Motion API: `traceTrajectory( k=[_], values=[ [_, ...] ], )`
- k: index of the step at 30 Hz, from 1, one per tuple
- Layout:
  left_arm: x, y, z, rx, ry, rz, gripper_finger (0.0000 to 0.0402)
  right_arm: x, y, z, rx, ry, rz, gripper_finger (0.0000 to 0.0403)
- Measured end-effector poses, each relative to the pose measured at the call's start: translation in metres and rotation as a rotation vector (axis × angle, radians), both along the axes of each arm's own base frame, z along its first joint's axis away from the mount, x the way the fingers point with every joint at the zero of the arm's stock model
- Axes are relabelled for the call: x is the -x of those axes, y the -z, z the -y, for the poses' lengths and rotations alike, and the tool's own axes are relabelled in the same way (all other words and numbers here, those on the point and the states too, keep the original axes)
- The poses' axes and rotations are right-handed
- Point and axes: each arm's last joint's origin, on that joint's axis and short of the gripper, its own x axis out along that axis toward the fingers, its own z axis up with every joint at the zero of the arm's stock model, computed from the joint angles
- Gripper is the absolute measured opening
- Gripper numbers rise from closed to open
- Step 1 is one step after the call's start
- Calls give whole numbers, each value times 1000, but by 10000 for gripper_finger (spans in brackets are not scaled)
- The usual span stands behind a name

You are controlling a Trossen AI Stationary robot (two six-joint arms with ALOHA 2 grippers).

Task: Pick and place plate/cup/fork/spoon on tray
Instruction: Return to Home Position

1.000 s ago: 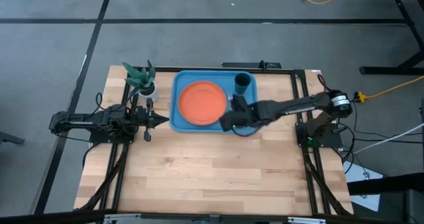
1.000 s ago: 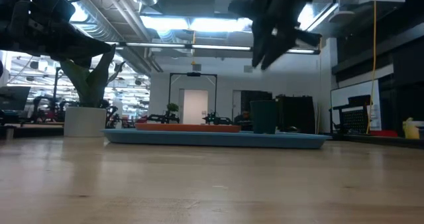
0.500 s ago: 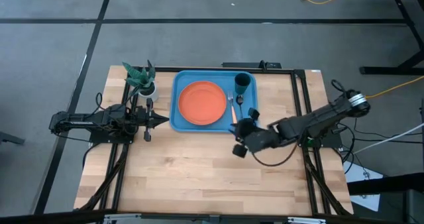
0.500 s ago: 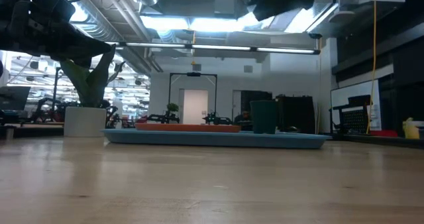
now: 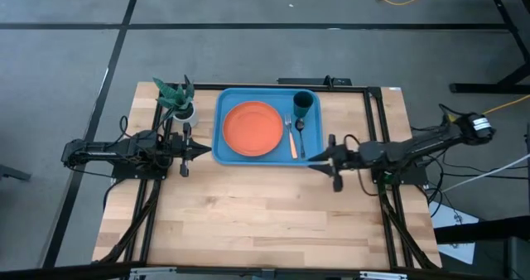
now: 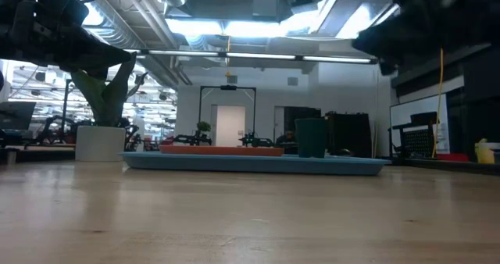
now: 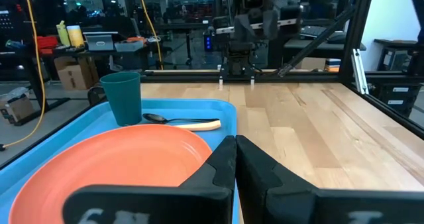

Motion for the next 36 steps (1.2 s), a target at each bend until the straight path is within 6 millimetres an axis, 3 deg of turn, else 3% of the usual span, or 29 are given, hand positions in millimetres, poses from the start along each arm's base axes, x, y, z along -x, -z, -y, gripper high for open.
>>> traceTrajectory(
  k=[6,10,30,36],
  values=[
    [0,0,0,0,0,1,0,37,18,9,33,10,124,100],
    [0,0,0,0,0,1,0,51,30,12,25,13,147,100],
    [0,0,0,0,0,0,0,55,27,12,12,-12,143,100],
    [0,0,0,0,0,0,0,59,13,14,-13,1,293,100]
  ],
)
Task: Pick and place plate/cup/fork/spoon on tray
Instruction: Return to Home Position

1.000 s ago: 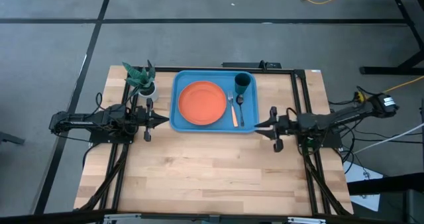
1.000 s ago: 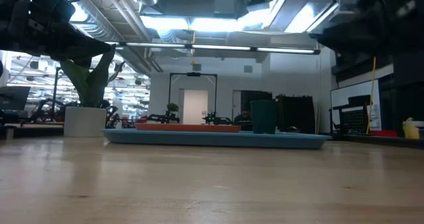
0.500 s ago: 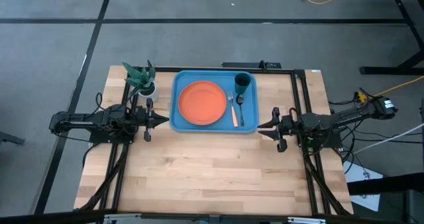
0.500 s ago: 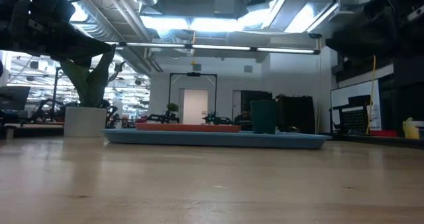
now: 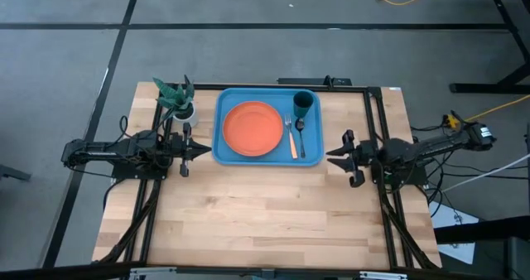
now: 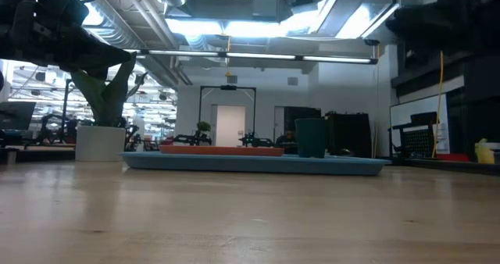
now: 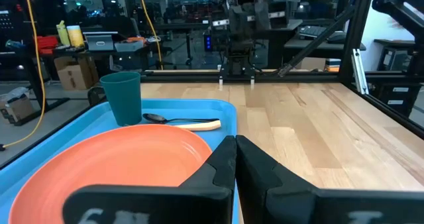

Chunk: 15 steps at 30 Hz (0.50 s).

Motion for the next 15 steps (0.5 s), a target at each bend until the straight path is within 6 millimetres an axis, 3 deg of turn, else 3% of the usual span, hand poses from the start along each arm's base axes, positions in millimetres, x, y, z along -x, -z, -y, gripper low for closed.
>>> traceTrajectory(
  k=[10,15],
  values=[
    [0,0,0,0,0,0,0,9,-10,6,-17,34,95,100],
    [0,0,0,0,0,0,0,12,-4,7,-18,40,29,100]
  ],
)
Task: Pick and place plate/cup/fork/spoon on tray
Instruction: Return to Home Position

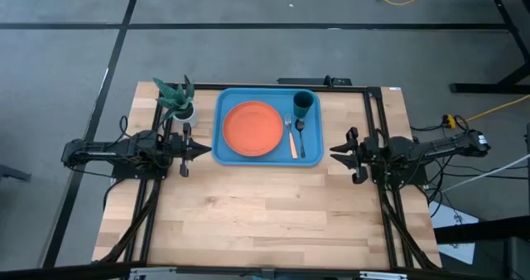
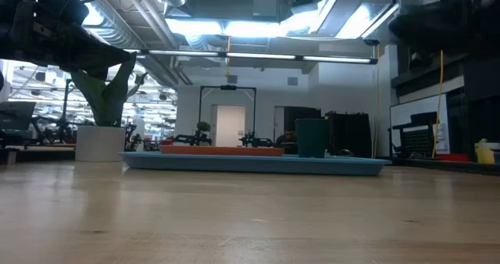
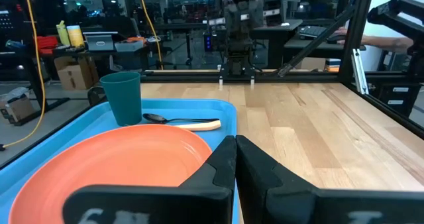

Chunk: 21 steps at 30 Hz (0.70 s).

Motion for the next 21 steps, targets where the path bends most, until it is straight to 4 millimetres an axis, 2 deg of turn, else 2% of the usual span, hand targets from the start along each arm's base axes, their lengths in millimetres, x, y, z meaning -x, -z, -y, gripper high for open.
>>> traceTrajectory(
  k=[6,15,21],
  values=[
    [0,0,0,0,0,0,0,5,16,3,13,15,-160,100],
    [0,0,0,0,0,-1,0,17,2,7,-18,34,5,100],
    [0,0,0,0,0,-1,0,17,3,7,-14,35,-5,100]
  ],
)
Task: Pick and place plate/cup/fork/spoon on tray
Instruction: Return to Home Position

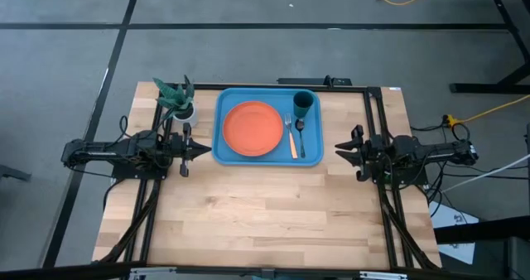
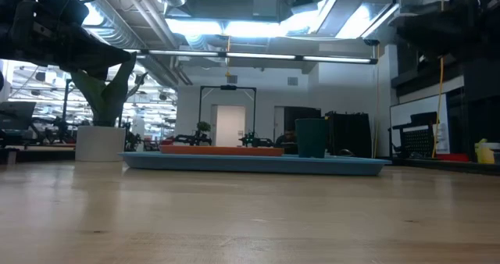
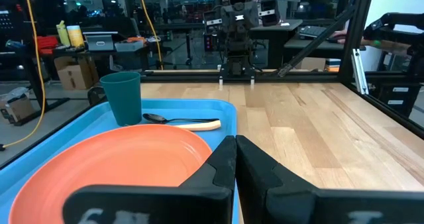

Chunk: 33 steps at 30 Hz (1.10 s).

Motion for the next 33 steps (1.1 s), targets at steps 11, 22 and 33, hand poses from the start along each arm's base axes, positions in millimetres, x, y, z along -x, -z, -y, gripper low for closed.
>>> traceTrajectory(
  k=[11,22,33],
  values=[
    [0,0,0,0,0,0,0,3,-6,0,-8,0,63,100],
    [0,0,0,0,0,0,0,2,-2,0,-4,0,27,100],
    [0,0,0,0,0,0,0,2,-2,0,-3,0,24,100]
  ],
)
